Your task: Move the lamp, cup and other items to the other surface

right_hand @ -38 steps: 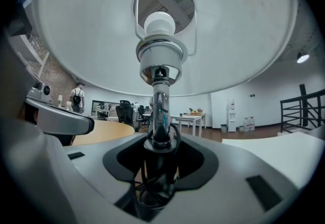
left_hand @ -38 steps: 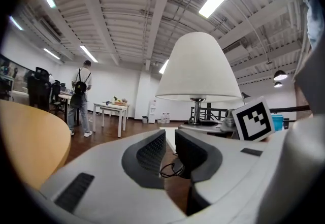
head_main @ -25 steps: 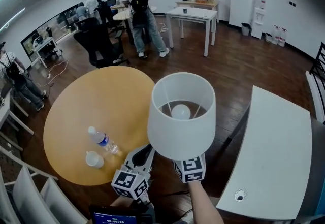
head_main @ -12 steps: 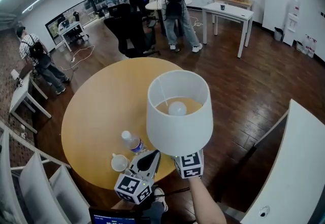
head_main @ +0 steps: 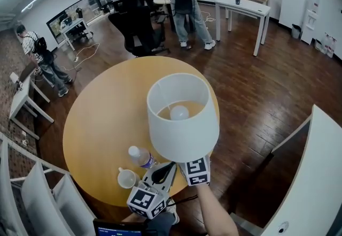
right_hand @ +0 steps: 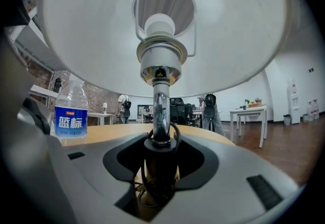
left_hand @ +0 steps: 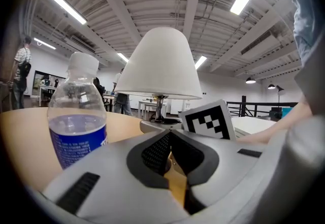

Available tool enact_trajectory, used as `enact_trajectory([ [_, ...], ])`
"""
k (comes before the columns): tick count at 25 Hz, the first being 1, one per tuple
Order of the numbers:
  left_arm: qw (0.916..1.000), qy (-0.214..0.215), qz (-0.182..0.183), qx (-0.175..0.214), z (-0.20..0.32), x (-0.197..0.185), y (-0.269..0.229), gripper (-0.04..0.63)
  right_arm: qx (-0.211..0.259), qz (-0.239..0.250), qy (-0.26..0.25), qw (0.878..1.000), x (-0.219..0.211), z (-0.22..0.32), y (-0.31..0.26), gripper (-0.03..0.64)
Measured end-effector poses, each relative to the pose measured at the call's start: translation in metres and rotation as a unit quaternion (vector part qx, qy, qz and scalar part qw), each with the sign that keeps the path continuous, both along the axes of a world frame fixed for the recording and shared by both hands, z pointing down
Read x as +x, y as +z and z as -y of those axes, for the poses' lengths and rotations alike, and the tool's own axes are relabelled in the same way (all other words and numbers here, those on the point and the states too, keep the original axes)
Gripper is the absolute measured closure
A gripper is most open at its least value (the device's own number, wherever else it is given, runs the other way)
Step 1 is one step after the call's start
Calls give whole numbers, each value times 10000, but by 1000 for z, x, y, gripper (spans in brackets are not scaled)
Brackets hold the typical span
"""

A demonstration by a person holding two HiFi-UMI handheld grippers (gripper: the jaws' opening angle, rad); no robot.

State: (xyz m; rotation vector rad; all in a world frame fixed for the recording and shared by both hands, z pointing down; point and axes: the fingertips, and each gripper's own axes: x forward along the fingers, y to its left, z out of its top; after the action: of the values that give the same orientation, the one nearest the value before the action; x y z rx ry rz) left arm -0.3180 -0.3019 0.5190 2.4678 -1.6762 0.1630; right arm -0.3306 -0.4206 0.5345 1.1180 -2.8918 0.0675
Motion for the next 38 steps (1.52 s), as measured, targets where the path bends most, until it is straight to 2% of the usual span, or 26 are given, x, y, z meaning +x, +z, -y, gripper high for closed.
enact_trajectory([
  [8,9999,-30,15,-169,2,-2,12,581,345,-233,-93,9991,-6,-1,7,432],
  [12,9998,-66,24,-180,1,-2,14,581,247,-88,36,9997,1,0,7,319],
  [13,9998,-93,20,-176,2,-4,13,581,237,-57,53,9997,2,1,5,309],
  [21,9991,-334,-20,-269,1,-12,10,581,245,-71,27,9997,15,-29,2,308],
  [25,9990,-273,53,-343,-3,4,7,581,68,-141,-9,9999,38,-54,3,310],
  [29,9992,-224,60,-315,-8,32,-1,581,103,-206,61,9997,76,-73,-8,335],
  [34,9999,51,-51,-136,-14,84,-22,582,219,-232,327,9990,135,-100,-33,370],
  [36,9998,174,-87,-71,-17,107,-29,583,259,-216,460,9984,160,-117,-45,470],
  [38,9995,307,-106,-4,-23,131,-35,583,159,-124,565,9982,186,-134,-56,536],
])
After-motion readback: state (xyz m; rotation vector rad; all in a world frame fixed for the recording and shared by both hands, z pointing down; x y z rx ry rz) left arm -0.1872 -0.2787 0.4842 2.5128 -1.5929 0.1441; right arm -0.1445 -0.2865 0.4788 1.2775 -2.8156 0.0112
